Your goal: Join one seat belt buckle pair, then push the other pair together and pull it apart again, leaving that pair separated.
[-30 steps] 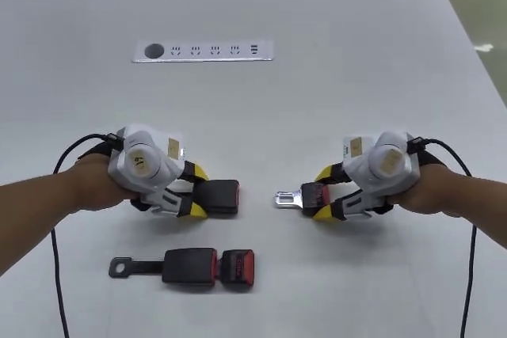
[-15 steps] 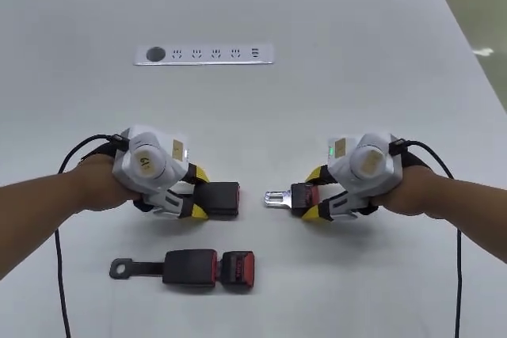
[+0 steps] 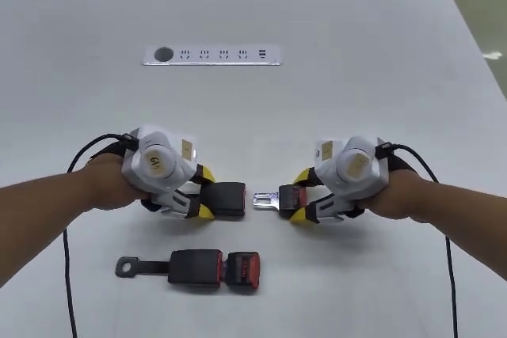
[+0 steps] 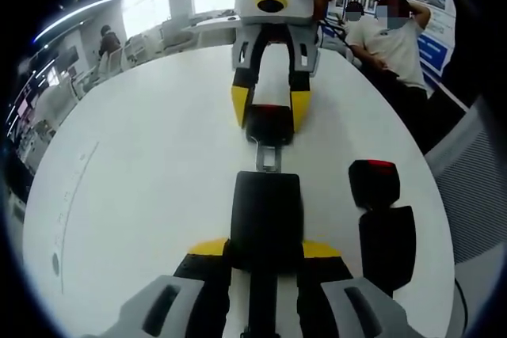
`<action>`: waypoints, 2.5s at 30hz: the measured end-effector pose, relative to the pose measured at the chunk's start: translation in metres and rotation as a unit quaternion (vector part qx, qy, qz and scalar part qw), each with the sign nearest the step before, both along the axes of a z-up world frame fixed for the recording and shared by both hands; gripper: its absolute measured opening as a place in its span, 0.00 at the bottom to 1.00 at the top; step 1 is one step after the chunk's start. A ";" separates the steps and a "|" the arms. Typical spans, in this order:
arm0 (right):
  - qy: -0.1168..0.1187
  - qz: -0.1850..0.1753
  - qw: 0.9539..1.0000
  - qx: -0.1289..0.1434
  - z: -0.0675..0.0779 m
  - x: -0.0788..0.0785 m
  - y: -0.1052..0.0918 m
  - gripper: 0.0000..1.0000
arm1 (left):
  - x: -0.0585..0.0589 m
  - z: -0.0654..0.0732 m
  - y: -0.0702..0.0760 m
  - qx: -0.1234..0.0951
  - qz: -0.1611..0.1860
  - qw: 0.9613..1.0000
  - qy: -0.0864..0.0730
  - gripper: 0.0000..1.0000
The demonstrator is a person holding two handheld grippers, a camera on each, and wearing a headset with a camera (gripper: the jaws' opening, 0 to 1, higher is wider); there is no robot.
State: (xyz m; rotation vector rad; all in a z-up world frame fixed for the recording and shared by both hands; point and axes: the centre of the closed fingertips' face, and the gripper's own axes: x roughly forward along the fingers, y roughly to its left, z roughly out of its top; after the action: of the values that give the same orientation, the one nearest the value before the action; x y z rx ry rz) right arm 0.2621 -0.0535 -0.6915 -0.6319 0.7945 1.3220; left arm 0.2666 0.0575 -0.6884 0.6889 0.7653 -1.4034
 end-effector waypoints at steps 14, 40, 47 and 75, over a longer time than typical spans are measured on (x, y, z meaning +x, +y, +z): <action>0.002 0.010 1.000 0.017 0.003 0.001 0.021 0.33 | 0.000 0.000 -0.001 0.003 0.002 1.000 0.000 0.33; 0.000 0.010 0.999 0.031 0.003 0.003 0.043 0.32 | 0.000 0.001 -0.003 0.015 -0.006 1.000 0.003 0.32; -0.002 0.007 0.999 0.033 0.004 0.004 0.044 0.31 | 0.000 0.001 -0.002 0.016 -0.003 1.000 0.005 0.31; -0.007 0.010 0.999 0.044 0.003 0.002 0.047 0.32 | -0.001 0.001 -0.001 0.001 -0.008 1.000 0.003 0.32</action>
State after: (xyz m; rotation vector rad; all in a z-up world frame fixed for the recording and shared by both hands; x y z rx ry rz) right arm 0.2641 -0.0070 -0.6890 -0.5800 0.7168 1.3608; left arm 0.2660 0.0563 -0.6879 0.6933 0.7668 -1.4192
